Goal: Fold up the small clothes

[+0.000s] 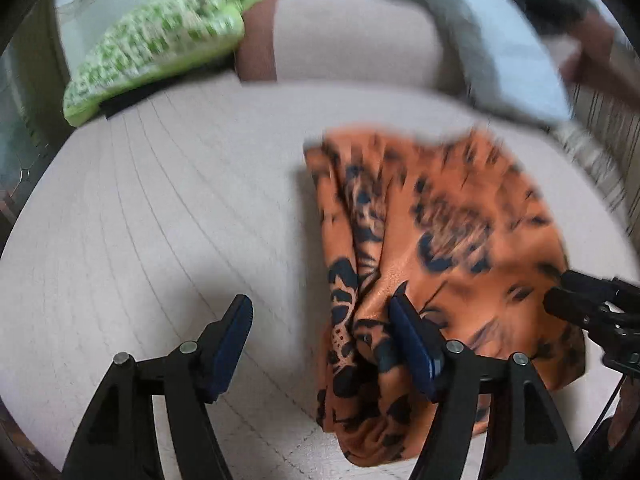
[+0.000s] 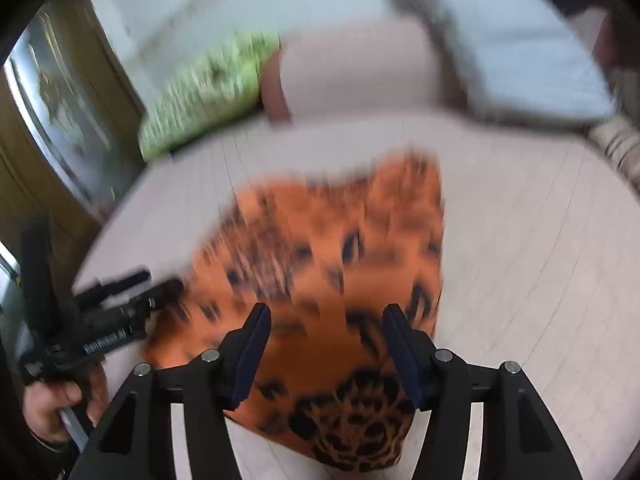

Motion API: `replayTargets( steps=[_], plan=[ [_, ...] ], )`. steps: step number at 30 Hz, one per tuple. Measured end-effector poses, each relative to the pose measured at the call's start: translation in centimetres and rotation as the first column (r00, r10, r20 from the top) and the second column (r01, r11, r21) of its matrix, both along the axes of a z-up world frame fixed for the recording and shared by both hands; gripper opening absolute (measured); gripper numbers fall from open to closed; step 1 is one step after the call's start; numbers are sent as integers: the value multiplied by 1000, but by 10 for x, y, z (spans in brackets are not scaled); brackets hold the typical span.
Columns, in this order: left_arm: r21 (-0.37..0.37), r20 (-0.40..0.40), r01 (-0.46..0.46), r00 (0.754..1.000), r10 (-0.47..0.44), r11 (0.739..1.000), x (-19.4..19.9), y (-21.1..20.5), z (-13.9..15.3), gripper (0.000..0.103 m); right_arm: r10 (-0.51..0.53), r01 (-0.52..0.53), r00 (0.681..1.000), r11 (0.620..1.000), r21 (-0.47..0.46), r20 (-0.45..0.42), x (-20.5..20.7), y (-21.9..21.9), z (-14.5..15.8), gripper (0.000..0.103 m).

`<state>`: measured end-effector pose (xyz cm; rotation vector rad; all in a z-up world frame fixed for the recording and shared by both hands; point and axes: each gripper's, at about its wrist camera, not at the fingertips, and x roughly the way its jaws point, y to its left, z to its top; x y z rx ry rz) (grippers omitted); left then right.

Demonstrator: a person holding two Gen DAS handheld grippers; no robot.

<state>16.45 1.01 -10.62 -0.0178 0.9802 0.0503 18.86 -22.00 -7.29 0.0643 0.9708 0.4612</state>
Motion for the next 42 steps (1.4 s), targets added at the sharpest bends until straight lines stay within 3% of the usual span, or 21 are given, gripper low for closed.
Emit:
replayTargets(
  steps=[2,9,12,14,21,24,26,32,34,37,40,42],
  plan=[
    [4,21,-8,1000,8,1000,-3,0,-1,72,1,-2,1000,998,-67,-14,4,3,-21,62],
    [-33,30,-28,999,29,999,-4,12,15,72,2,-3,997,1000,11,76,24,5,27,65],
    [-46,2,-24,1000,24,999,2,11,5,73,-26,25,999,1000,12,20,56,7,10,67],
    [-53,-1,-19,1000,19,998,2,11,5,73,-36,35,994,999,-3,-103,78,6,-20,67],
    [-57,-3,-14,1000,14,998,0,13,6,74,-16,16,1000,999,41,-2,82,11,24,67],
    [-68,-9,-10,1000,9,998,2,14,4,75,-46,46,997,999,4,-57,101,15,7,68],
    [-63,-9,-7,1000,6,998,1,14,6,76,-59,61,983,998,2,-176,119,12,-21,69],
    [-71,-13,-11,1000,10,997,2,16,2,77,-68,72,996,993,89,-54,110,5,11,69],
    [-79,-15,-12,1000,11,997,1,17,2,77,-55,62,996,994,88,-74,120,9,6,71],
    [-119,10,-11,1000,13,993,-4,24,12,77,-52,64,981,996,60,-187,141,9,-24,71],
    [-163,62,-18,998,29,986,4,35,31,77,-35,52,991,990,129,-130,133,3,-4,71],
    [-145,74,-14,997,25,989,19,34,37,77,-38,51,995,990,134,-94,123,-2,6,71]
  ],
)
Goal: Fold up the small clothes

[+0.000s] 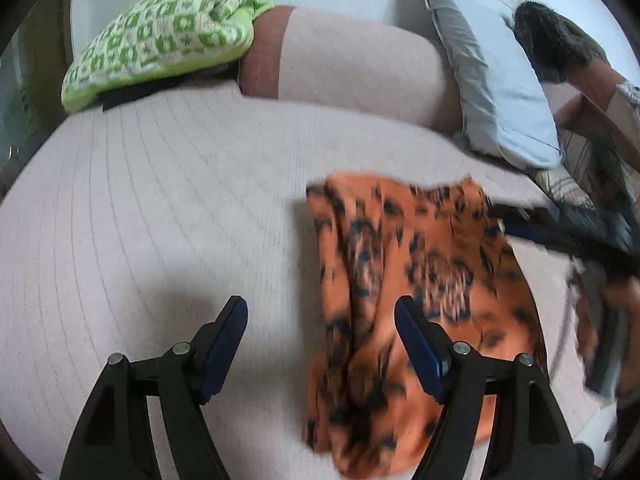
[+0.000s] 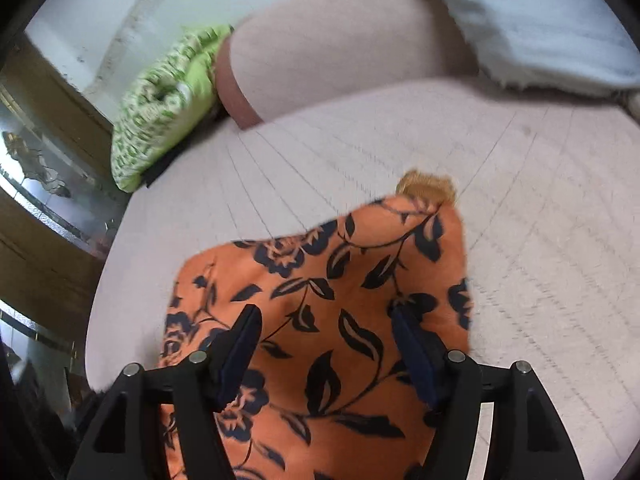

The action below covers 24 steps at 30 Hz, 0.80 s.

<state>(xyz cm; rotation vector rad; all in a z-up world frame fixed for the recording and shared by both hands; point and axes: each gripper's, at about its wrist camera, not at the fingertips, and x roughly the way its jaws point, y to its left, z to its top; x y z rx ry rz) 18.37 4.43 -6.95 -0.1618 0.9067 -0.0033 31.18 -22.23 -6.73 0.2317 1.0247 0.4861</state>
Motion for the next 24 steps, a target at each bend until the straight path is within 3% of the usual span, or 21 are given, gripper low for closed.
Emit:
replayTargets(
  steps=[4,6,9,10,11,14,16,19,22,24],
  plan=[
    [-5,-95,27,995,-27,1000,47,-1,-22,77,-1,2,1000,994,111,-15,-24,-21,4,71],
    [-8,-134,-8,991,7,1000,62,4,-36,77,31,-23,999,980,198,-40,-42,-30,2,71],
    [-67,-207,-46,978,31,997,78,20,-57,81,88,-64,993,958,281,-76,-60,-33,-5,71],
    [-96,-222,-60,974,37,994,79,24,-59,82,102,-72,990,962,263,-102,-64,-31,-16,71],
    [-107,-220,-63,975,38,992,77,25,-55,82,102,-71,987,971,230,-127,-66,-30,-27,72],
    [-91,-141,-25,990,12,996,57,24,-29,81,88,-55,990,961,270,-111,-70,-37,-25,71],
    [-135,-103,40,993,-54,990,37,23,-13,81,84,-55,992,957,285,-93,-78,-40,-17,72],
    [-202,-72,171,979,-189,964,-7,12,-2,81,101,-75,993,945,317,-67,-95,-44,-7,72],
    [-249,-98,200,968,-230,948,-27,6,-11,81,110,-85,993,929,360,-48,-115,-51,-3,72],
    [-190,-151,164,969,-194,968,-32,8,-28,81,117,-84,991,914,397,-60,-123,-51,-3,72]
  ],
)
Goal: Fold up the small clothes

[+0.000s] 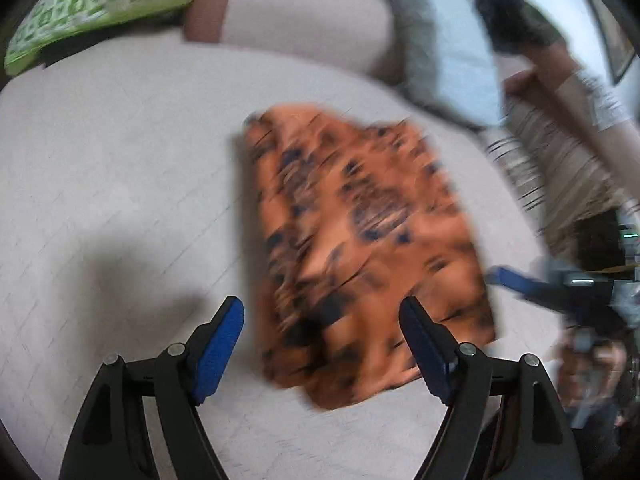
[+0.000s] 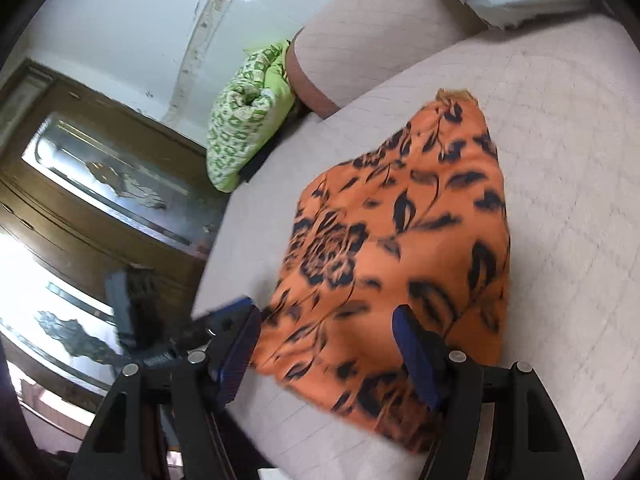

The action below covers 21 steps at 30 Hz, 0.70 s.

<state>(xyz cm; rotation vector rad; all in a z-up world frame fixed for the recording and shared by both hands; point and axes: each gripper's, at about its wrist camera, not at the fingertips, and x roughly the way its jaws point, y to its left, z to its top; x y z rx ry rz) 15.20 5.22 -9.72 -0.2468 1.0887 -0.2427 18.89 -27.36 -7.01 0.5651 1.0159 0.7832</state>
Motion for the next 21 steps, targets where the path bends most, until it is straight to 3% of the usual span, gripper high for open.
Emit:
replayTargets(
  steps=[2,3,5,6,9,13,16,17,19,21],
  plan=[
    [98,-21,-42,999,44,994,4,11,-19,80,40,-38,999,997,70,-32,-12,-4,-7,72],
    [86,-35,-50,998,53,995,7,17,-25,81,65,-61,997,994,89,-46,-14,-2,-12,72],
    [27,-69,-72,995,73,997,7,26,-29,81,13,-11,995,1000,21,-98,-15,-9,-29,71],
    [37,-66,-69,995,72,997,6,23,-27,81,-12,15,990,1000,20,-139,-12,-14,-40,72],
    [102,-23,-41,999,44,994,-3,11,-13,81,-23,33,989,997,68,-144,-13,-20,-41,71],
    [43,5,-6,1000,6,999,-16,5,1,81,-3,12,995,996,84,-97,-24,-20,-28,72],
    [205,-11,1,1000,2,979,-12,-7,-14,81,2,7,993,997,78,-119,-25,-19,-37,72],
    [203,-31,-17,999,24,979,-8,-3,-22,81,-4,14,991,997,72,-137,-23,-21,-45,72],
    [125,-60,-61,996,69,990,-4,5,-25,81,-19,40,986,992,121,-168,-22,-30,-51,71],
    [146,-33,-50,998,55,988,-7,0,-18,81,-37,57,988,990,129,-149,-26,-34,-42,72]
  ],
)
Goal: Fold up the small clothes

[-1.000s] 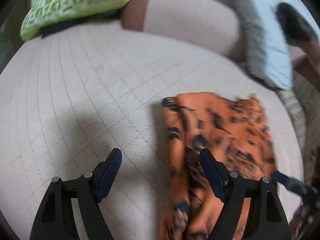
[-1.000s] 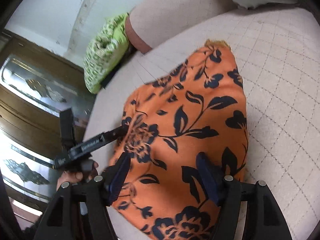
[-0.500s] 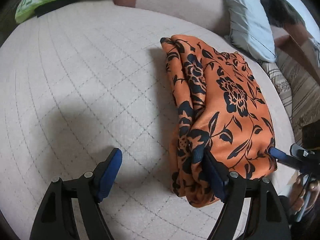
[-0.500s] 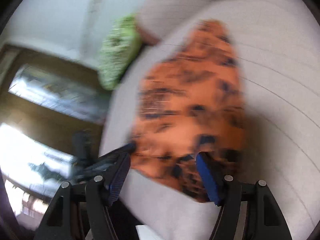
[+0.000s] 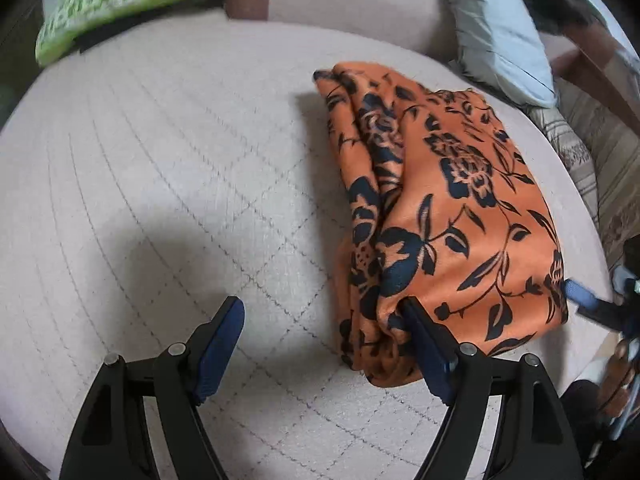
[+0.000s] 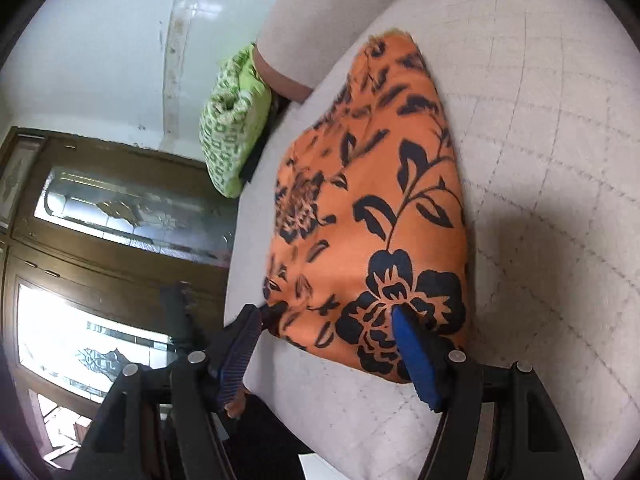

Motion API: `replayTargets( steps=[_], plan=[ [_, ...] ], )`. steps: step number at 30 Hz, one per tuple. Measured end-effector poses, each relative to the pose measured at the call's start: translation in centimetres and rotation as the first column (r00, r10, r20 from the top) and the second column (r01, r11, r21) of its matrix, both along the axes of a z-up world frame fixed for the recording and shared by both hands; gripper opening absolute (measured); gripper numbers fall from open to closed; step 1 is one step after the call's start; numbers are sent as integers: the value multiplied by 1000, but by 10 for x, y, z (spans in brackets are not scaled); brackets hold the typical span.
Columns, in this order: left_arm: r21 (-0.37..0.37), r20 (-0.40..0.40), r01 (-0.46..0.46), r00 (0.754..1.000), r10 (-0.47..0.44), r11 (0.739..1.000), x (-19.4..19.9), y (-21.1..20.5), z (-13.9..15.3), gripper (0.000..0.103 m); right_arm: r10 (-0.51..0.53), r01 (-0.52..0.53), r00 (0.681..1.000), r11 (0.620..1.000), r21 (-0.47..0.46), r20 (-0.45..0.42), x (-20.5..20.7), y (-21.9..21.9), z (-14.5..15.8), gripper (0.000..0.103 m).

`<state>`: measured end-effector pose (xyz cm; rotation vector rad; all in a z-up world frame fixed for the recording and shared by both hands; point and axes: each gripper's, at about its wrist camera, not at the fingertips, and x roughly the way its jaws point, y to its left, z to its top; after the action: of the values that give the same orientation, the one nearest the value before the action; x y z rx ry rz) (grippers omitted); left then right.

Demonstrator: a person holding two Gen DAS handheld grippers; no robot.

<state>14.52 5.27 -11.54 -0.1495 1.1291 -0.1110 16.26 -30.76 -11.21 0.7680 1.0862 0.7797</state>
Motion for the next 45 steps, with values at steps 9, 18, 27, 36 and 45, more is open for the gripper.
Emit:
replayTargets(
  steps=[9,18,27,36,45],
  plan=[
    [-9,53,-15,998,16,1000,-16,-4,15,81,6,-4,999,999,-43,44,-5,1,14,73],
    [-21,43,-42,998,43,999,-10,-4,9,81,4,-5,1000,993,-114,-6,31,14,1,73],
    [-30,83,-41,996,43,999,-22,-6,18,81,12,6,992,989,-144,122,6,23,40,73],
    [-25,51,-74,996,75,997,-19,-4,7,81,26,-3,996,968,-251,86,6,34,22,74],
    [-32,87,-70,994,73,997,-22,-1,22,81,29,3,993,964,-265,118,10,39,39,74]
  ],
)
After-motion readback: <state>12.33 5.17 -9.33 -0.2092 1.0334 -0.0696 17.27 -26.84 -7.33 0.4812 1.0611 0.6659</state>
